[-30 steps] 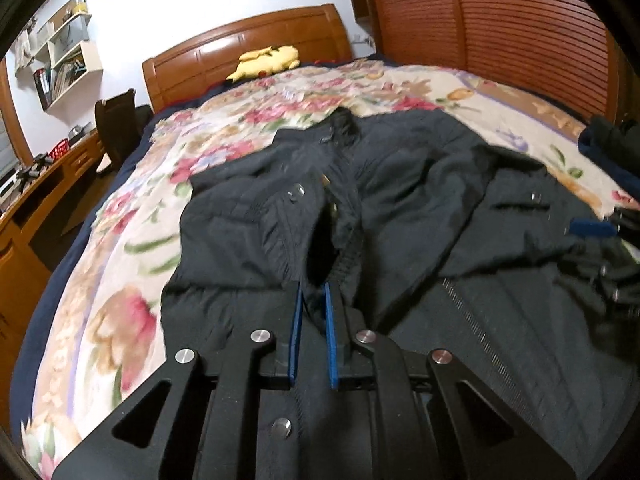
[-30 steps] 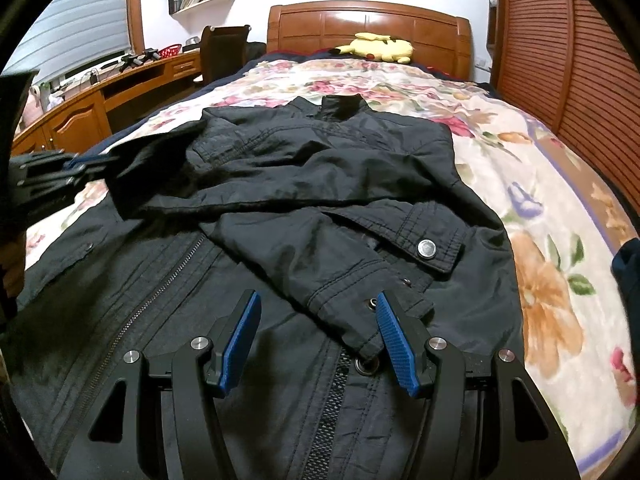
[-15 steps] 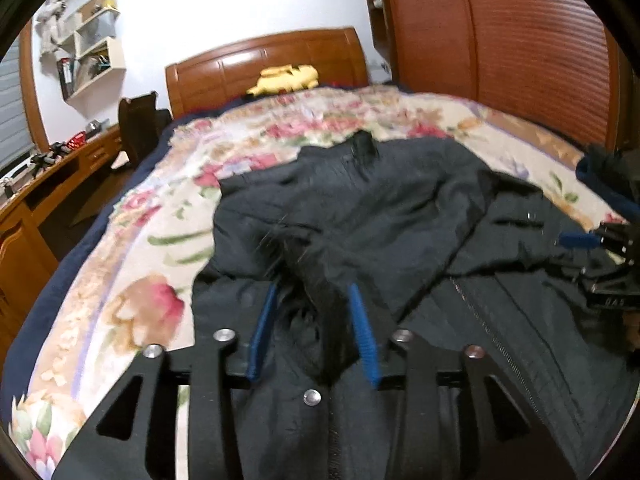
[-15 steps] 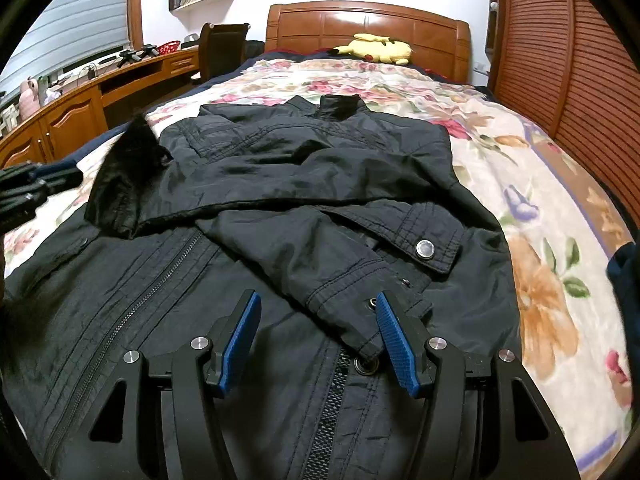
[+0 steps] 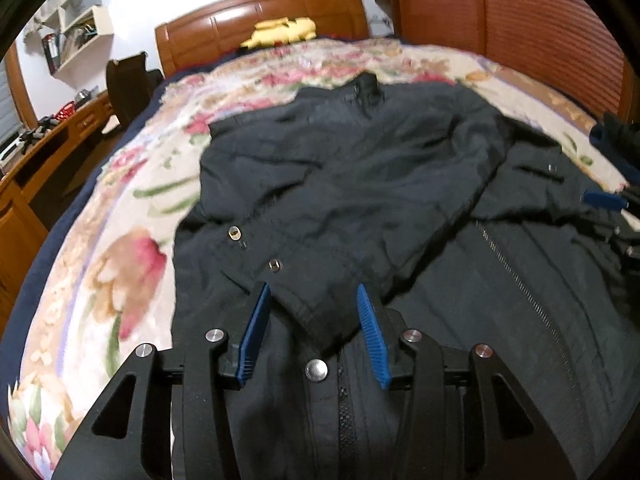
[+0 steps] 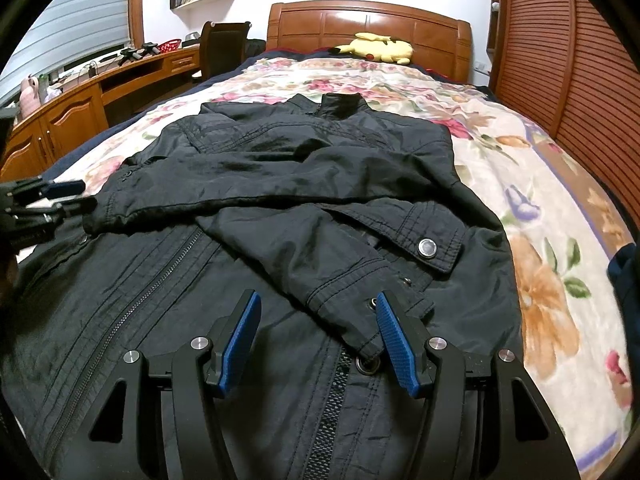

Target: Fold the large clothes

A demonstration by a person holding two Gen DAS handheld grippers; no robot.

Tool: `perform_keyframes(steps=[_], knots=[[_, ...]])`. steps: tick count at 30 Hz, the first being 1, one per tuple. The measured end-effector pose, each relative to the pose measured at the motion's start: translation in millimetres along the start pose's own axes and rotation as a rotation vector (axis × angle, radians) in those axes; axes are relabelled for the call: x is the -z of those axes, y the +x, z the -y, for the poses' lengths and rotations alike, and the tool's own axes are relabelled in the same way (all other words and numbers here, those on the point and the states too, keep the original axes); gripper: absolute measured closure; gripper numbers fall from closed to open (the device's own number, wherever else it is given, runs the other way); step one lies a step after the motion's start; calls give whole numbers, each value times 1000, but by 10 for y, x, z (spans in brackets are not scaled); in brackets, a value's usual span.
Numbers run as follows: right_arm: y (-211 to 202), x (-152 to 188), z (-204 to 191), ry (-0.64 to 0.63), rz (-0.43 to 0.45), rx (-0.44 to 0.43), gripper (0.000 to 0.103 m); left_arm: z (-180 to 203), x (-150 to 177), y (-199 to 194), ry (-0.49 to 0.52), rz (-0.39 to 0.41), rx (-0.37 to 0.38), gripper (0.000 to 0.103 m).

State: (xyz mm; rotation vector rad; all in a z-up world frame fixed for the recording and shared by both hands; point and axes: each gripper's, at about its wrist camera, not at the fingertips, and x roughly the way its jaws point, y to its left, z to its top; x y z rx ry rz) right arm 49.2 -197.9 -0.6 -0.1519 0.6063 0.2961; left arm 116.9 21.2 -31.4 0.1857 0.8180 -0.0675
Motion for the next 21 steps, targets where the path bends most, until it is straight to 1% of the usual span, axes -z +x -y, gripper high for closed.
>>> perform_keyframes(steps=[3,4,5,6,10,12,13,14,15,16,17,21], knots=[[4,0,7,-2,-2,-2,41,19,26,63,9,-34,1,57],[4,1,7,-3,-3,-2,41,21,28,87,10,-45,5,47],[4,-2,10,-4,-3,-3,41,26,33,114,10,-57,9,33],[4,0,10,-5,-3,-2,41,33,41,141,11,-68,12,29],[5,1,16,-5,-3,-3,41,33,58,162,3,-72,16,29],[4,1,20,-4,-2,-5,41,13,52,150,-5,-66,21,31],[5,1,20,-4,-2,-5,41,4,52,144,-8,-64,26,43],[5,2,19,-5,-2,-4,41,-1,51,139,-11,-65,46,58],[6,2,19,-5,-2,-4,41,-11,51,136,-11,-65,70,65],[6,2,20,-5,-2,-4,41,-9,46,127,-10,-64,87,86],[6,2,19,-5,-2,-4,41,-2,39,102,-7,-56,90,95],[5,2,17,-4,-1,-5,41,-49,-26,-187,-24,51,70,97]])
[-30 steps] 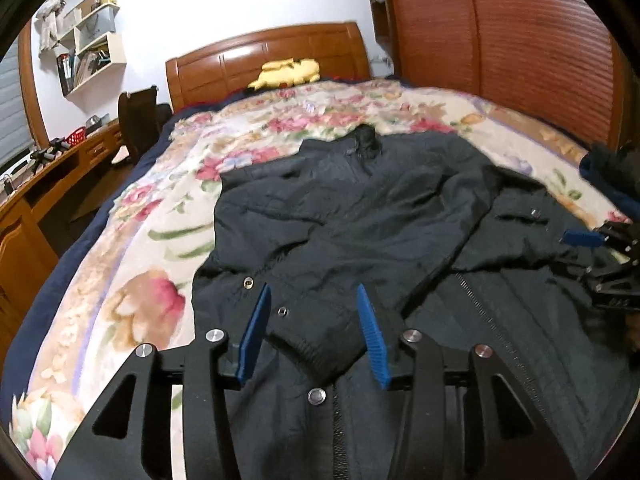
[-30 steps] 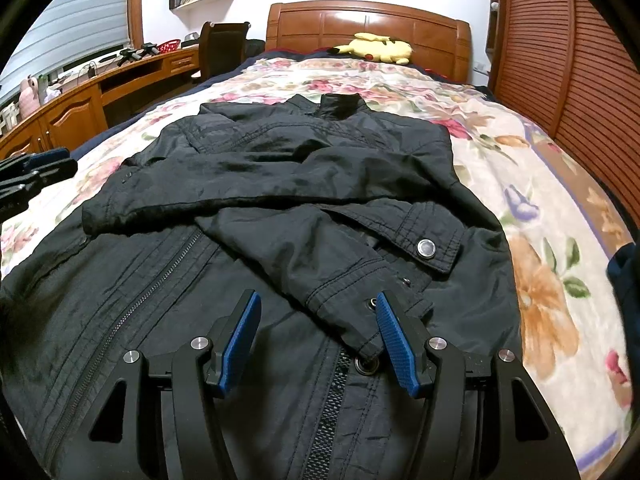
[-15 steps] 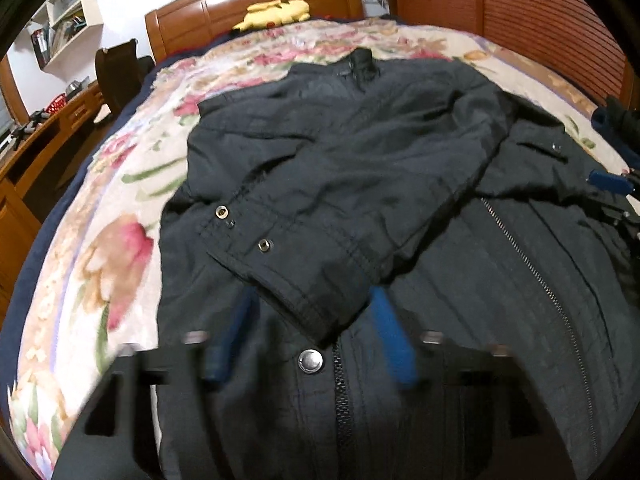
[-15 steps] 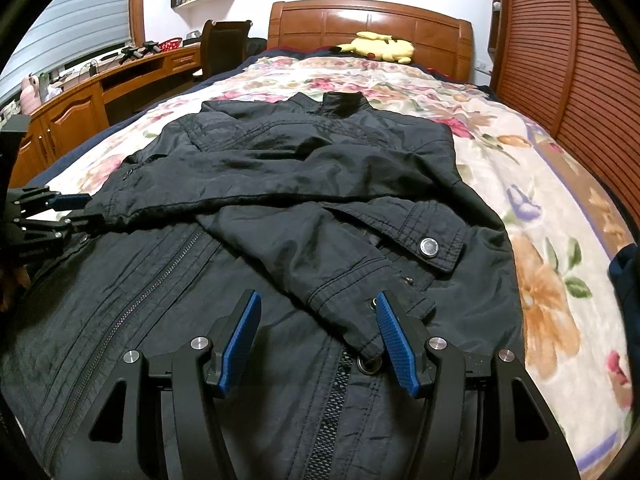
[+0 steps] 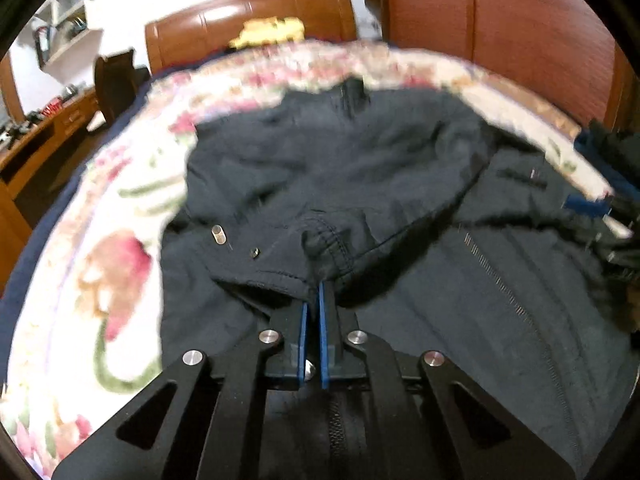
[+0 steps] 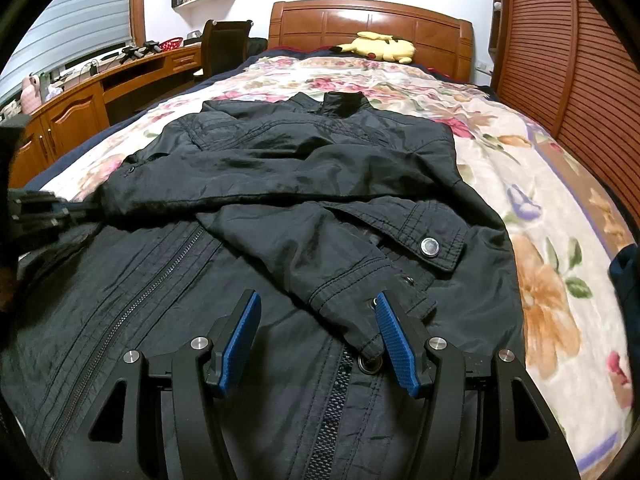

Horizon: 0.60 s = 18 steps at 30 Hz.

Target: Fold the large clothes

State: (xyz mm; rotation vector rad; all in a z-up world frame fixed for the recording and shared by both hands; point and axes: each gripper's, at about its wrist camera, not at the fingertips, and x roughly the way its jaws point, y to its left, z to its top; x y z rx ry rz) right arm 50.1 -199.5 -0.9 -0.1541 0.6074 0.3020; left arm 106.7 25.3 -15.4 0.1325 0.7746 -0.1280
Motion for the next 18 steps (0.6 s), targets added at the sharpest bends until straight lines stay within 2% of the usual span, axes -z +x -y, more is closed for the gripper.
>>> perform_keyframes(steps=[5,14,16,18], knots=[[4,6,15,3,0,-6,41,-46,-76,-270,-1,59,-14,97],[8,11,26,4,0,-9,41,18,120,-369,25,50,11,97],[6,11,27,4,0,-11,41,32,172,-399,32,48,-13,97],[7,12,25,3,-1,-10,41,30,213,-442,40,54,-11,88]])
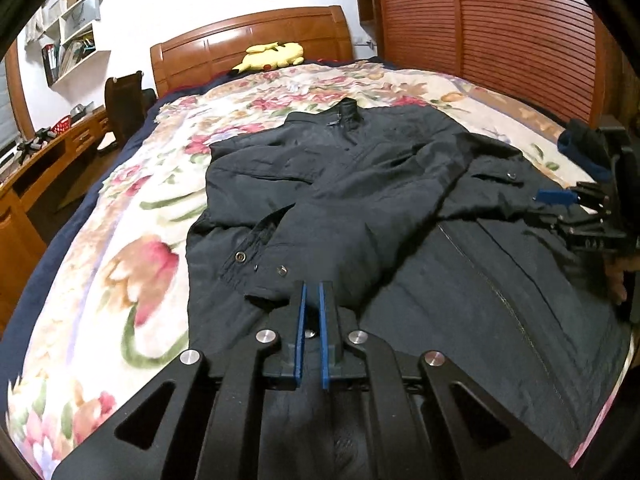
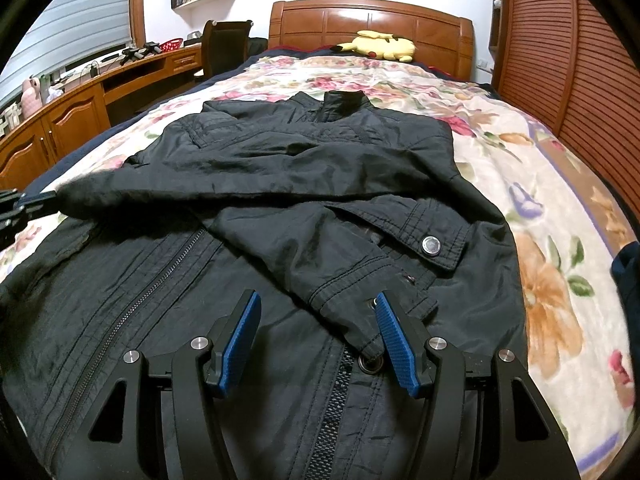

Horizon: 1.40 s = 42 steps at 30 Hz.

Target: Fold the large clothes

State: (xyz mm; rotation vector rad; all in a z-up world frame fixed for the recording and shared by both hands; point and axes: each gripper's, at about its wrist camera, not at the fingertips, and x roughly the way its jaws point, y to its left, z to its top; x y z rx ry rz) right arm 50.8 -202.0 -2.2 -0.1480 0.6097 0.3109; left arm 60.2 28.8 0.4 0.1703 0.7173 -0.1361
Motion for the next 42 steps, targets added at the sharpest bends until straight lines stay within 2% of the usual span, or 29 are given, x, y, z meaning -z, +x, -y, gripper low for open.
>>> perform_keyframes(steps=[2,3,4,5,9,15,22,30,34,38,42], knots=[[5,1,2,-1,-2,0,41,-32,50,-74,-2,25,8,49],[7,-1,5,-2,-3,1,41,-50,71,-103,-5,36,9,41],[5,-1,15,-3,-3,0,41,-69,92,-129,-10,45,10,24],[7,2,13,-4,-4,1,41,-97,122,-161,-21,54,12,21],[9,1,19,-6,-5,3,41,-202,232,-223,-67,52,10,21],[24,8,45,-8,-11,3,41,-285,403,-331,-73,53,-42,21],[86,27,66,-4,-38,1,41,-442,631,-499,-103,53,-59,21],[194,48,-78,-83,-97,33,25,-599,869,-681,-127,54,-64,21],[201,50,-123,-106,-101,65,24,-669,964,-725,-152,47,-56,21],[88,61,-101,-93,-111,92,25,-696,1045,-794,-165,52,-47,21],[-275,132,-81,-85,-98,86,25,-687,1116,-845,-169,50,-38,21]])
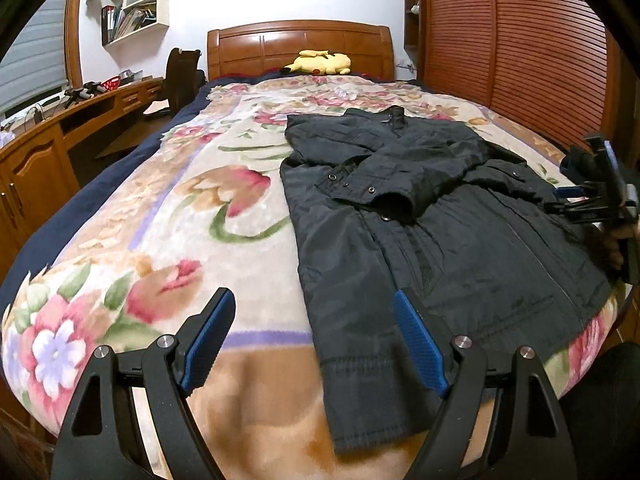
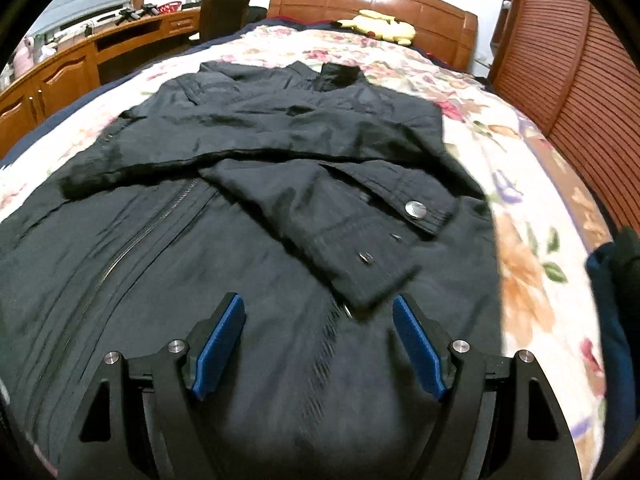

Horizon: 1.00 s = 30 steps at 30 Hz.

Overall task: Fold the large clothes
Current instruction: 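Move both tools to the jacket hem, then close both grippers on the jacket hem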

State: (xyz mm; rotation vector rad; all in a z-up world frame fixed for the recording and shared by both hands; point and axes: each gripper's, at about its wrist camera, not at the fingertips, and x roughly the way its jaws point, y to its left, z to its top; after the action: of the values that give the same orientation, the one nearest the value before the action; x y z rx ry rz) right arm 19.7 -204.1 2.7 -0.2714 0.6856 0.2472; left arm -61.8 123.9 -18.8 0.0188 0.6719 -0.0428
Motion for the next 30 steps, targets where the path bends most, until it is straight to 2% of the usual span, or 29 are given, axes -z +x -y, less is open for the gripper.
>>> perform_keyframes(steps=[7,13,19,25,30], knots=[[-741,457,216,31,43,14,25,6,113,-111,11,1,-7,21],[-1105,886,341,46,43,25,25,-3,220,-211,15,0,3,21],[-1228,1085,456,95,33,16,25,-4,356,-191,15,-22,17,37],[-1170,1216,490,118,-1,12,25,-13,441,-71,10,-64,30,39],[-1087,1237,442,124,-16,-22,29,-21,452,-48,-8,-60,39,41]])
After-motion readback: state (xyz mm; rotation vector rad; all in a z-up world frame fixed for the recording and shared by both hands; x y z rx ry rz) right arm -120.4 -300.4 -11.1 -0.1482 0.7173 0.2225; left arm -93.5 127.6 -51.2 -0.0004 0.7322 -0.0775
